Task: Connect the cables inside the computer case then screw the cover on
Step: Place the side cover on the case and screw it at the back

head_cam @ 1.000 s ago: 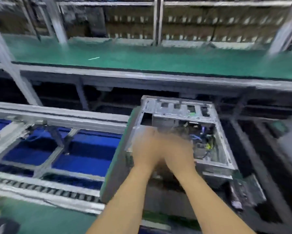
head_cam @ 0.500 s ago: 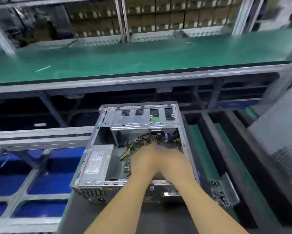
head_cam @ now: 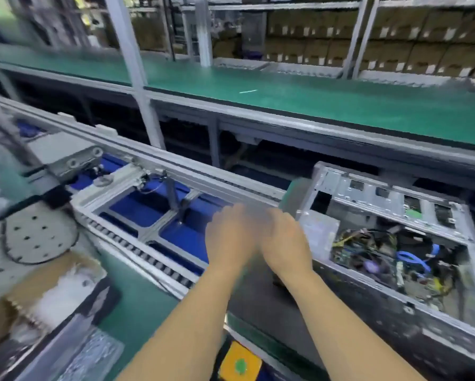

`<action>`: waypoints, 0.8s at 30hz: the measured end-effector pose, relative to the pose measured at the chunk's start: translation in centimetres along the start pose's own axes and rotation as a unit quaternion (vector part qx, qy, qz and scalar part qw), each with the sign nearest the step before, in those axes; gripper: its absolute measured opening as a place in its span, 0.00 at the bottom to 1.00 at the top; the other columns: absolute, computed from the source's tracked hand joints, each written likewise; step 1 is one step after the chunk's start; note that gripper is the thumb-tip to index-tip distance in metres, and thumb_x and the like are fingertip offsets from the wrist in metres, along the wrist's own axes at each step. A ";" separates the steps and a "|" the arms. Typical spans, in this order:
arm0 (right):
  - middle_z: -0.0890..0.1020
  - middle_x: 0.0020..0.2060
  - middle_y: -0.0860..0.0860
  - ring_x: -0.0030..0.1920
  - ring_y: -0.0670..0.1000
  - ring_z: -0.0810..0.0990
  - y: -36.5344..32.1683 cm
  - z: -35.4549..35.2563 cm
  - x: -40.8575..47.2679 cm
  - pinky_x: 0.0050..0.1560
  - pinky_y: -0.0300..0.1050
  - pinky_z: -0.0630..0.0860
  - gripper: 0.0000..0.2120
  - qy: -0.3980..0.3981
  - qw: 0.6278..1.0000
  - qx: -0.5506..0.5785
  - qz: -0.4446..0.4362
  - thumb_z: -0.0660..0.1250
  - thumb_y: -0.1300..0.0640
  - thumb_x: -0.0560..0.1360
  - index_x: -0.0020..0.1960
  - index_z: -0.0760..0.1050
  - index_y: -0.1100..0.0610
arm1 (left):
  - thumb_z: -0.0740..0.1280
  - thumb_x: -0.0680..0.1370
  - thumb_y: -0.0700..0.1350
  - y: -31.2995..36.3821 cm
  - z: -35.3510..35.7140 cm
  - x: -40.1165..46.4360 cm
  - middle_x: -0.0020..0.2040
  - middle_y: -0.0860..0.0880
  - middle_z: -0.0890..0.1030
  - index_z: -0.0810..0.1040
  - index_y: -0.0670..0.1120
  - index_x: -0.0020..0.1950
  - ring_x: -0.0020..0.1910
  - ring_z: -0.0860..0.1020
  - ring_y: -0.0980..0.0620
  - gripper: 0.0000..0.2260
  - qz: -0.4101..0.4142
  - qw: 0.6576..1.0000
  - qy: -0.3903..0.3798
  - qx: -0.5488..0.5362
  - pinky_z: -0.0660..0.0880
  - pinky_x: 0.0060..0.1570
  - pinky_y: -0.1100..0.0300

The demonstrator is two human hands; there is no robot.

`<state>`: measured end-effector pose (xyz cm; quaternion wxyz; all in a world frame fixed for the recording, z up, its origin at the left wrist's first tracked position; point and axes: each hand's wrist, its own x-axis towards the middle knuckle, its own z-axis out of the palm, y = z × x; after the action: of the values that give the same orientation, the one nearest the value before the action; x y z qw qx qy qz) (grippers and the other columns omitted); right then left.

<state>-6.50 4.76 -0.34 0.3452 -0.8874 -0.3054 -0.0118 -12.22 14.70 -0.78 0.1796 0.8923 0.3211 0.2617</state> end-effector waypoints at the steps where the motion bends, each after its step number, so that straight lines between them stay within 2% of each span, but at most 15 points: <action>1: 0.78 0.61 0.54 0.61 0.57 0.75 -2.9 2.5 -0.6 0.59 0.54 0.73 0.18 -0.025 0.999 0.007 -0.033 0.59 0.58 0.81 0.69 0.72 0.54 | 0.60 0.78 0.46 -4.0 -2.2 -0.4 0.47 0.49 0.78 0.76 0.47 0.54 0.48 0.75 0.44 0.08 -0.040 0.999 0.016 0.018 0.74 0.47 0.47; 5: 0.77 0.56 0.53 0.57 0.57 0.75 -12.6 11.8 -5.0 0.57 0.55 0.74 0.17 -0.126 0.984 0.004 -0.123 0.60 0.56 0.80 0.69 0.72 0.54 | 0.60 0.78 0.46 -18.1 -10.2 -3.6 0.58 0.47 0.78 0.75 0.47 0.60 0.58 0.73 0.42 0.13 -0.191 0.975 0.059 0.092 0.71 0.55 0.48; 11: 0.77 0.56 0.56 0.58 0.60 0.75 -23.9 19.4 -9.2 0.56 0.56 0.75 0.16 -0.219 0.948 0.001 -0.231 0.61 0.55 0.78 0.64 0.75 0.55 | 0.63 0.78 0.49 -28.9 -20.7 -3.6 0.65 0.45 0.74 0.73 0.48 0.65 0.65 0.69 0.42 0.16 -0.221 0.941 0.111 0.229 0.65 0.62 0.45; 13: 0.77 0.54 0.56 0.57 0.60 0.75 -27.0 20.7 -9.5 0.55 0.56 0.75 0.15 -0.227 0.939 0.015 -0.257 0.61 0.56 0.77 0.63 0.75 0.55 | 0.65 0.77 0.47 -31.6 -24.4 -2.8 0.65 0.44 0.72 0.71 0.49 0.66 0.64 0.69 0.40 0.17 -0.231 0.908 0.133 0.325 0.66 0.62 0.44; 15: 0.77 0.55 0.55 0.58 0.59 0.74 -29.2 21.5 -9.6 0.58 0.57 0.74 0.15 -0.227 0.935 0.027 -0.270 0.60 0.56 0.78 0.63 0.75 0.55 | 0.68 0.76 0.47 -34.6 -28.2 -2.1 0.68 0.42 0.68 0.67 0.50 0.70 0.66 0.66 0.39 0.23 -0.262 0.867 0.160 0.393 0.66 0.63 0.42; 18: 0.77 0.57 0.54 0.57 0.56 0.74 -31.1 22.4 -9.9 0.60 0.56 0.74 0.15 -0.221 0.934 0.037 -0.277 0.59 0.56 0.79 0.64 0.76 0.55 | 0.70 0.74 0.61 -38.9 -33.4 -1.5 0.79 0.38 0.51 0.47 0.52 0.80 0.77 0.51 0.34 0.43 -0.360 0.838 0.150 0.383 0.57 0.71 0.38; 20: 0.77 0.57 0.53 0.57 0.54 0.74 -31.6 22.7 -10.0 0.60 0.55 0.74 0.15 -0.227 0.933 0.040 -0.275 0.59 0.56 0.80 0.64 0.76 0.55 | 0.66 0.73 0.69 -40.7 -35.0 -1.6 0.80 0.39 0.42 0.37 0.56 0.79 0.78 0.47 0.35 0.48 -0.408 0.842 0.156 0.316 0.53 0.71 0.35; 22: 0.77 0.57 0.51 0.57 0.53 0.74 -31.6 23.1 -10.1 0.60 0.55 0.75 0.15 -0.240 0.932 0.040 -0.267 0.59 0.56 0.80 0.64 0.76 0.54 | 0.57 0.76 0.71 -41.3 -35.6 -1.5 0.81 0.41 0.44 0.39 0.56 0.80 0.78 0.51 0.36 0.42 -0.416 0.858 0.188 0.237 0.54 0.71 0.34; 24: 0.76 0.56 0.50 0.56 0.53 0.74 -31.4 23.3 -10.2 0.61 0.55 0.74 0.14 -0.249 0.931 0.040 -0.266 0.59 0.55 0.79 0.62 0.76 0.53 | 0.49 0.80 0.67 -41.5 -37.1 -1.3 0.80 0.41 0.54 0.51 0.52 0.81 0.76 0.56 0.36 0.33 -0.379 0.855 0.262 0.239 0.57 0.70 0.36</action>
<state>-36.46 31.76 -1.43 0.2777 -0.7336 -0.6063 0.1304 -54.59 49.81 8.13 -0.0446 0.6152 0.7222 0.3129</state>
